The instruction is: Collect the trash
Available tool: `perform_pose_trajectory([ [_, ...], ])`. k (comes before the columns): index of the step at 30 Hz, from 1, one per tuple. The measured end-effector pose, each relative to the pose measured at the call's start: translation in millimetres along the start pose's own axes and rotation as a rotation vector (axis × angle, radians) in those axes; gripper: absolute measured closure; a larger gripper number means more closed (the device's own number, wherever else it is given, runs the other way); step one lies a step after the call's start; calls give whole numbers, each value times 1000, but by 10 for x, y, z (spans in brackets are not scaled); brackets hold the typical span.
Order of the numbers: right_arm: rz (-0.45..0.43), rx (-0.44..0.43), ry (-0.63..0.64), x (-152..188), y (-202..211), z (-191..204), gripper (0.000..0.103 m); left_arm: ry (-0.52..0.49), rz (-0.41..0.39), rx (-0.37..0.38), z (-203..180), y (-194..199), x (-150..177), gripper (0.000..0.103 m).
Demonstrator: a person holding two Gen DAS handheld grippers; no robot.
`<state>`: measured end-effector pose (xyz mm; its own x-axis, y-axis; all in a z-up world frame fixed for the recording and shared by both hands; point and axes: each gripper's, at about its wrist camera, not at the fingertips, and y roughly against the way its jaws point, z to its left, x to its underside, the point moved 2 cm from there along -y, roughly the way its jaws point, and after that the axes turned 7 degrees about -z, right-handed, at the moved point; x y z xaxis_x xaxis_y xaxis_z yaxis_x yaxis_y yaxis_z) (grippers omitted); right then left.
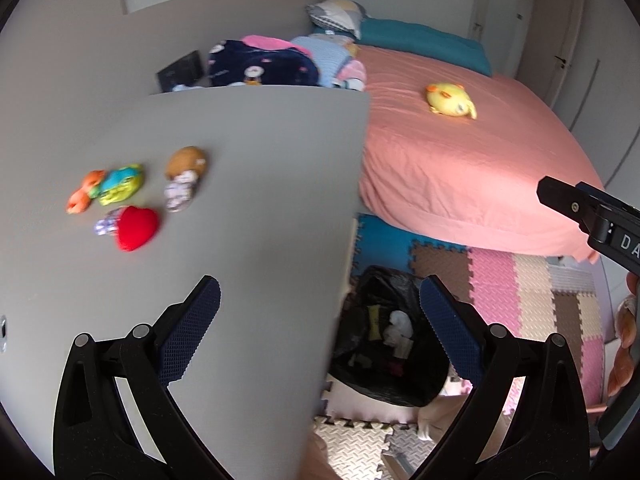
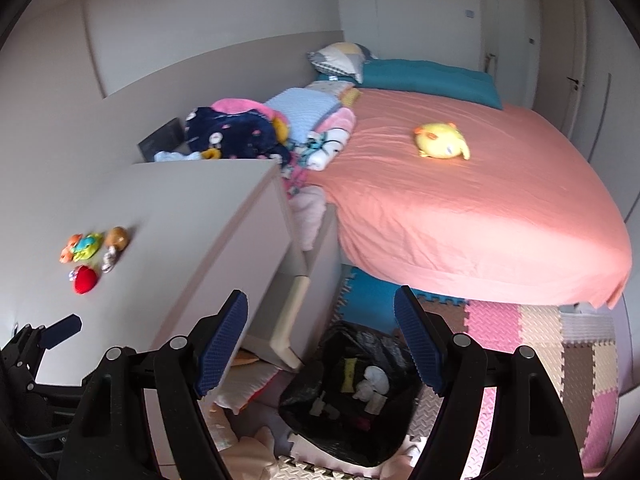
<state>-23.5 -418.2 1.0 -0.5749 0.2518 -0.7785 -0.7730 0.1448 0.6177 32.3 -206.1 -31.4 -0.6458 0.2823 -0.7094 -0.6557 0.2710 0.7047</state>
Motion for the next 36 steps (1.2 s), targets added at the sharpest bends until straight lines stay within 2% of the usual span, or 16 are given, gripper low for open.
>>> perform_pose_trajectory([
  [9,7,-60,50,-3,-135,475,27,77,-36,-77,569,94,37,9],
  [16,14,-83,103,-1,-269,788,27,164,-40,-102,958,20,58,35],
  [18,18,-96,120,1,-308,865,27,186,-31,-103,1049,-16,74,48],
  [20,20,-103,130,2,-354,937,27,210,-20,-101,1129,-62,83,51],
  [36,58,-167,164,-134,-840,1333,27,290,31,-126,1515,-526,-82,52],
])
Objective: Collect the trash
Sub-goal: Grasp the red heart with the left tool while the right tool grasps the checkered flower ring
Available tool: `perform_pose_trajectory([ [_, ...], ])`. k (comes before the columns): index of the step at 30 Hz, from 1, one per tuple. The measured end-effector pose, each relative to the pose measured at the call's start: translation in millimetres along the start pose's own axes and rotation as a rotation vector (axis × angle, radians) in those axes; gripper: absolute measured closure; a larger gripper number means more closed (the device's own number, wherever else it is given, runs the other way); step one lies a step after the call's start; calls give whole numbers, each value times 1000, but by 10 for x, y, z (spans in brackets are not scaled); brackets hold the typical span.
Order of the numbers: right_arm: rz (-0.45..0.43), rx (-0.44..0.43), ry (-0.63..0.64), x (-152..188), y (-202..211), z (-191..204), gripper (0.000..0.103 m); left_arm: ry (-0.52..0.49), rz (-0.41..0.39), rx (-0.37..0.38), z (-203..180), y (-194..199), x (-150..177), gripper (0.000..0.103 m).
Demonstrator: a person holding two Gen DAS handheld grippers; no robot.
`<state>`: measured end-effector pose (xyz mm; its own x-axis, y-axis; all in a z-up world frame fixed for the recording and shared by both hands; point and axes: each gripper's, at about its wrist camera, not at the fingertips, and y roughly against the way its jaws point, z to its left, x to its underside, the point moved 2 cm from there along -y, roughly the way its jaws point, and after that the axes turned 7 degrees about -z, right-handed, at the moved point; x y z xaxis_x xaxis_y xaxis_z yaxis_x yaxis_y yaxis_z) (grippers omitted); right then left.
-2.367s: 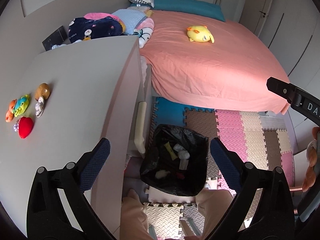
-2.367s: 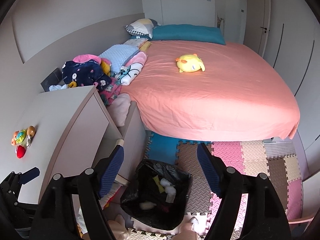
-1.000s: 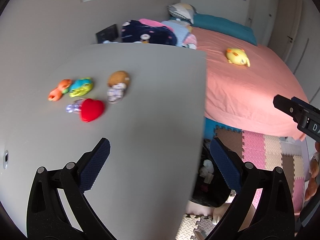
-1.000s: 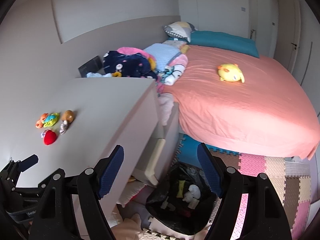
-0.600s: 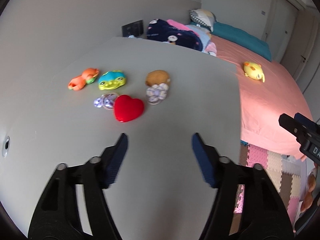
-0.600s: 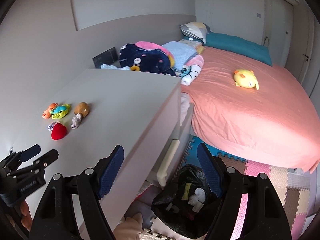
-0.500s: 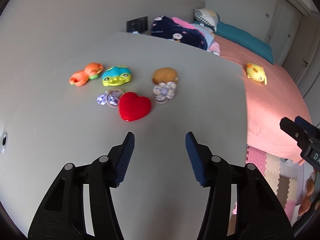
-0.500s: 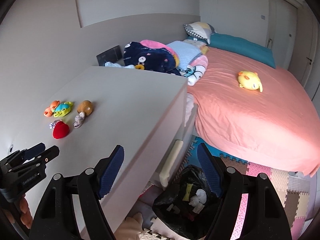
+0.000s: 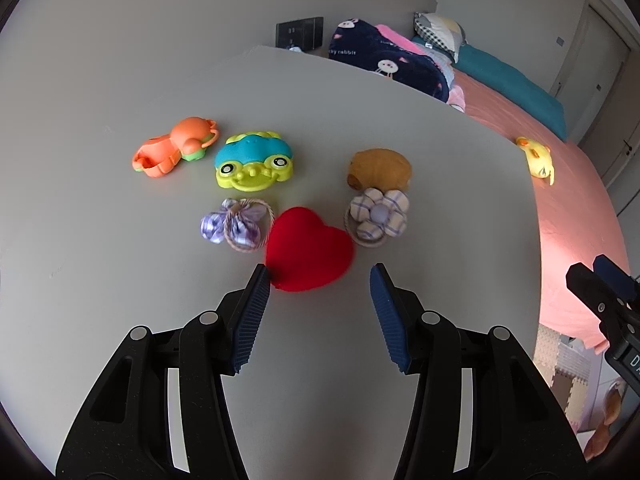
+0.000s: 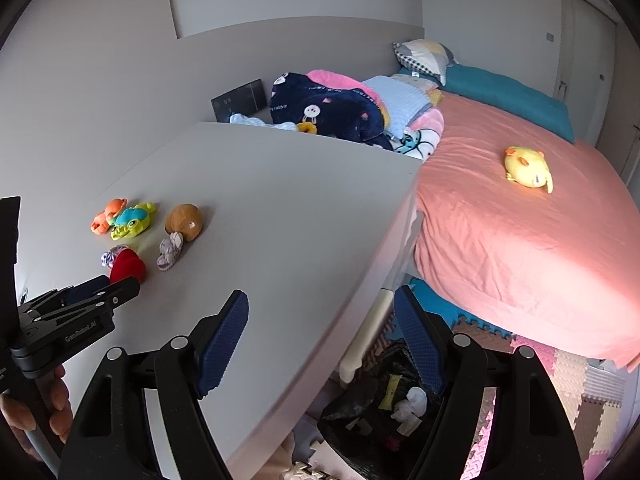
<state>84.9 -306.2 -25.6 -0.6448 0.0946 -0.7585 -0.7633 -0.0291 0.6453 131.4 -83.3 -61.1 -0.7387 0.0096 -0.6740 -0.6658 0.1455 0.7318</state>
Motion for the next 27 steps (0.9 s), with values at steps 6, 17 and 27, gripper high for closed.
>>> perform_pose_trajectory([
  [6,12,-22,6,-42,-161,86,27,7,13,-1,49,-128,-74,52],
  [17,32,-49,22,-60,-336,256,28,-33,1,-25,108,-161,-95,54],
  [27,56,-94,47,-24,-459,665,28,-22,-13,-66,450,100,51,54],
])
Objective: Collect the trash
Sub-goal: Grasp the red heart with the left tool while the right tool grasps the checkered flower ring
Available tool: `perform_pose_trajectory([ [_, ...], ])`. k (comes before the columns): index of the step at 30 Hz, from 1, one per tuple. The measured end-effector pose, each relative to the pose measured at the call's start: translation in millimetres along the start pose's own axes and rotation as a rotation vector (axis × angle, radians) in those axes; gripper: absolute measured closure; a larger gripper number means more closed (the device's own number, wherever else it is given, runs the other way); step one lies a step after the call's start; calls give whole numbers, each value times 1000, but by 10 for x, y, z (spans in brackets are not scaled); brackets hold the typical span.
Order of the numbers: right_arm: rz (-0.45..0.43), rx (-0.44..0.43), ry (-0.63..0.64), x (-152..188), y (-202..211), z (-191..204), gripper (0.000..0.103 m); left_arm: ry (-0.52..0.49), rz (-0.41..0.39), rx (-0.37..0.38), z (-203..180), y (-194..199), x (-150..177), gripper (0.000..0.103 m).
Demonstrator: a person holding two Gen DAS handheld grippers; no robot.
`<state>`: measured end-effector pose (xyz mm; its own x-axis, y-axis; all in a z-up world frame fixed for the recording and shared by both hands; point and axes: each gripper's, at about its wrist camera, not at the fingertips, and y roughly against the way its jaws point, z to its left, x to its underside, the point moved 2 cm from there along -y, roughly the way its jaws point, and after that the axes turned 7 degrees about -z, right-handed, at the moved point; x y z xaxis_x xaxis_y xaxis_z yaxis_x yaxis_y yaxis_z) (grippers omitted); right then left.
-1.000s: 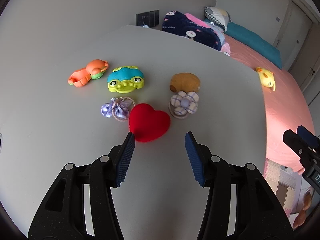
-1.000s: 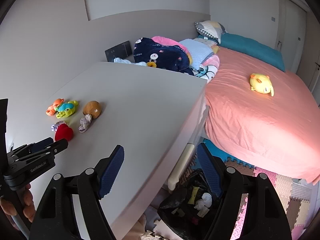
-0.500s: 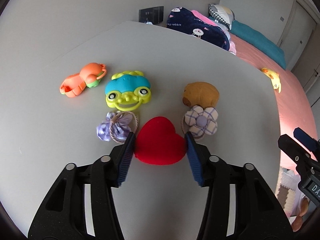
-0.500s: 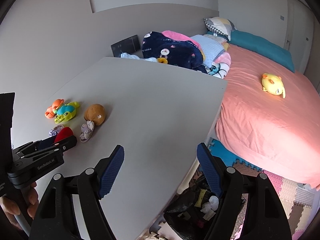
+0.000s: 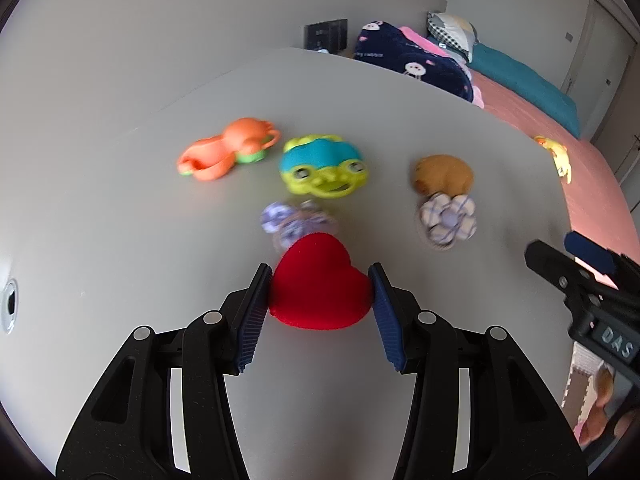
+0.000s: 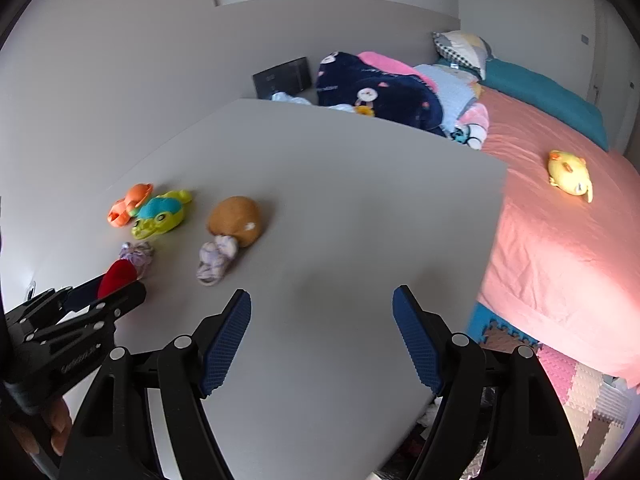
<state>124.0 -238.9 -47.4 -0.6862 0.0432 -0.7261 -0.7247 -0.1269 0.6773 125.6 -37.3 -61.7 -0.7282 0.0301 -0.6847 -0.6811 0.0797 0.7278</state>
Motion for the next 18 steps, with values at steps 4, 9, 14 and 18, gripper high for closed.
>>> perform_pose_trajectory([
  [4,12,-16,8,-9,-88,179,28,17,-7,-30,214,89,73,54],
  [9,22,-27,36,-44,-187,400,28,59,-22,-66,522,154,103,54],
  [14,43,-30,38,-83,-336,551,31,86,-25,-89,752,161,103,54],
  [18,63,-28,26,-116,-452,617,35,104,-28,-96,871,173,101,54],
])
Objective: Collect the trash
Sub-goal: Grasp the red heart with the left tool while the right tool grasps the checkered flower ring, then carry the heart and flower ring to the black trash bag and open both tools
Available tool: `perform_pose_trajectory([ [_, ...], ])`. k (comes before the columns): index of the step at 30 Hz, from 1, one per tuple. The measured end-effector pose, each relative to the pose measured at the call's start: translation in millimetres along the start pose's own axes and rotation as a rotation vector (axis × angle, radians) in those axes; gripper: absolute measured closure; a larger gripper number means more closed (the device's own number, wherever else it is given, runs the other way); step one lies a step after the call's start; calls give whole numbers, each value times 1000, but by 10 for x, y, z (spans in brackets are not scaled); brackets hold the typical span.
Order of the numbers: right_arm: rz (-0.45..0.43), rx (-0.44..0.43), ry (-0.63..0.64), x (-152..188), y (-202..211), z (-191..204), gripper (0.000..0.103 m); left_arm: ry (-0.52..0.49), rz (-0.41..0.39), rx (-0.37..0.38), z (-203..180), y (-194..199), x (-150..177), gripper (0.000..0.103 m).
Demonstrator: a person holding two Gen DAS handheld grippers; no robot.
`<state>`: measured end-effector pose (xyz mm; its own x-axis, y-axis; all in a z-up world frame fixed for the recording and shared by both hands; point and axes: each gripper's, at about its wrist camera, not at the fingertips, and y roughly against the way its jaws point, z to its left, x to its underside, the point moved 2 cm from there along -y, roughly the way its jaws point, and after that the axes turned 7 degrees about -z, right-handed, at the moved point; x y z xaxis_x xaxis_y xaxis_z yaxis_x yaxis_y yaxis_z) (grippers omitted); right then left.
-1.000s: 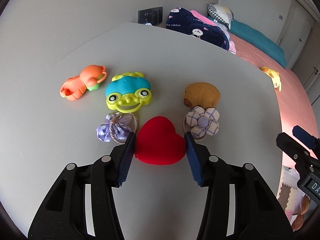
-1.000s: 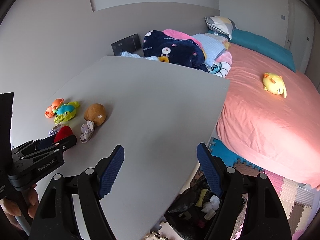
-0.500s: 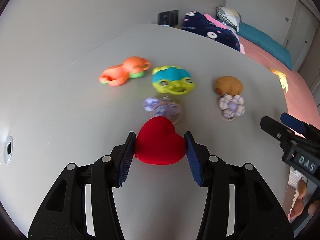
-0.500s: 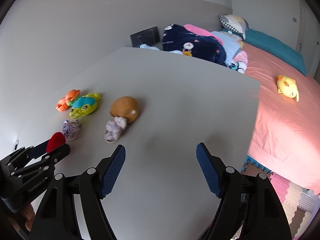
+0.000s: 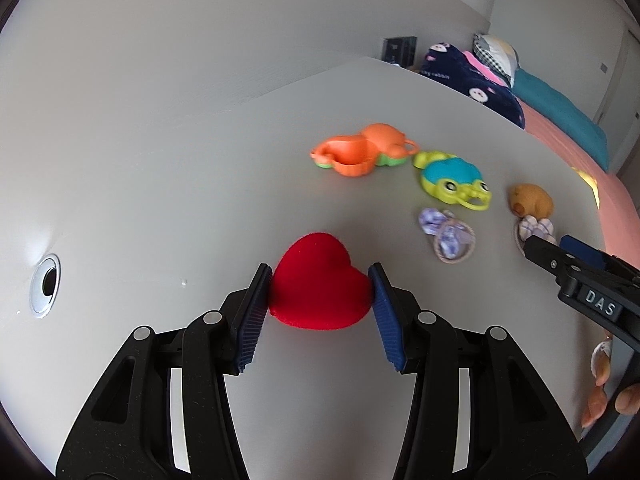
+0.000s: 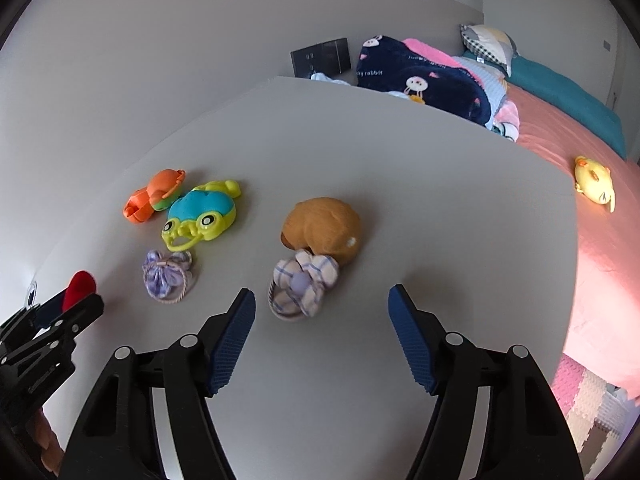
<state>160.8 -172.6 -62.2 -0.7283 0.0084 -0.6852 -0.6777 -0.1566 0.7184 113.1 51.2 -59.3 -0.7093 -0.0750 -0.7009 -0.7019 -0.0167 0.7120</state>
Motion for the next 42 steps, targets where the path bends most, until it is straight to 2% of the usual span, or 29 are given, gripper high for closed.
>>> perform_pose_trajectory([
  [2,-1,11,8,-13,-28,35,38,14,0,-4,63,1,-5,54],
  [5,-1,26,20,-27,-47,74,48,33,1,-11,149,1,-10,54],
  [9,6,25,43,-19,-41,105,70,41,-2,-13,179,13,-16,54],
  [16,11,13,51,22,58,95,85,25,-10,-22,115,27,-39,54],
  [28,-15,-2,28,90,450,-90,86,-20,-36,14,-204,259,-41,54],
  [42,-73,37,-42,317,1144,-736,85,-102,-74,67,-885,649,73,54],
])
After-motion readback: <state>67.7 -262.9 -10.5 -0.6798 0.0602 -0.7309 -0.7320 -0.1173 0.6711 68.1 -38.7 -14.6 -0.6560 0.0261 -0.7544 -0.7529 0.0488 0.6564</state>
